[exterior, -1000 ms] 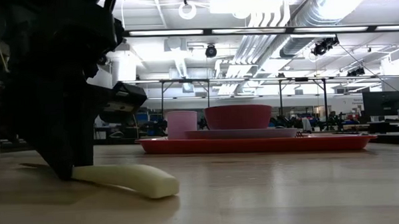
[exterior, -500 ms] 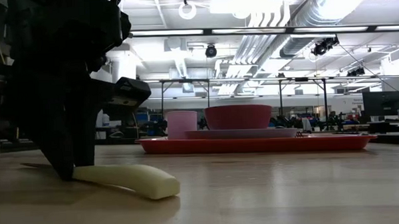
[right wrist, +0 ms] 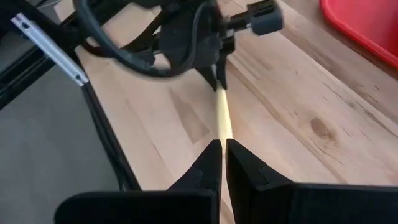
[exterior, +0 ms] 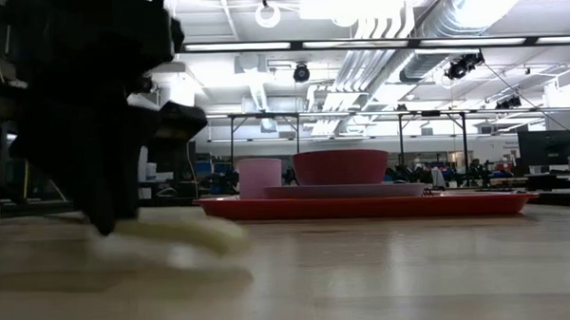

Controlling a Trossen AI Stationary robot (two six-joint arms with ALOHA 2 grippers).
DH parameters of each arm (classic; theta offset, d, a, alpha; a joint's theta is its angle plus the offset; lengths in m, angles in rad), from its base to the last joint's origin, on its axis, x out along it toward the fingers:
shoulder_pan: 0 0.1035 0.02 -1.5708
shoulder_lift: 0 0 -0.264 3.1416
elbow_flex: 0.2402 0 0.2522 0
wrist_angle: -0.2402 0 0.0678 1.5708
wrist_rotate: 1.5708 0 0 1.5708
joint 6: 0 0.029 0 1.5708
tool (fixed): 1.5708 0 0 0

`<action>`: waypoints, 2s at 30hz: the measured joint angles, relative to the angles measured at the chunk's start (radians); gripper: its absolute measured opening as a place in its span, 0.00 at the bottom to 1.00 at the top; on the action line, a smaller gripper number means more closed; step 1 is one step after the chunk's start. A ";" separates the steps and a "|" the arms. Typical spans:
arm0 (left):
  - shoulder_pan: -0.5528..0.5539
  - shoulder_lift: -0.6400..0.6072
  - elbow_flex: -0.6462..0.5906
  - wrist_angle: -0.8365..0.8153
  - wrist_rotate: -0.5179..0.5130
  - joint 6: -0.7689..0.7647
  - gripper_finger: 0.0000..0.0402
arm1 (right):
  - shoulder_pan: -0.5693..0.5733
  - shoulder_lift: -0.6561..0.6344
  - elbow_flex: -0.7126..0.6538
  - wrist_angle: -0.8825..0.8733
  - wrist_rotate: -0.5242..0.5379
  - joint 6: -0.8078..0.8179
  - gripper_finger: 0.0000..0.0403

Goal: Set up tray
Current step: Put the yellow knife on top of the napkin to the right of the blue fork in the red tray

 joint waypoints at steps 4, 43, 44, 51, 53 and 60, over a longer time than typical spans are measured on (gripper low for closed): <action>0.000 -0.039 0.001 0.004 -0.024 -0.001 0.13 | 0.008 -0.008 0.000 -0.002 -0.012 -0.017 0.00; 0.085 -0.112 0.227 -0.151 -0.094 -0.086 0.13 | -0.094 -0.009 0.000 -0.133 -0.215 -0.201 0.17; 0.085 -0.112 0.227 -0.149 -0.094 -0.088 0.13 | -0.101 -0.009 0.000 -0.133 -0.225 -0.217 0.19; 0.085 -0.112 0.227 -0.138 -0.094 -0.105 0.13 | -0.145 -0.009 0.000 -0.134 -0.278 -0.305 0.29; 0.085 -0.112 0.227 -0.138 -0.094 -0.105 0.13 | -0.159 -0.009 0.000 -0.134 -0.297 -0.331 0.30; 0.085 -0.112 0.227 -0.136 -0.094 -0.105 0.13 | -0.194 -0.006 -0.004 -0.124 -0.348 -0.384 0.31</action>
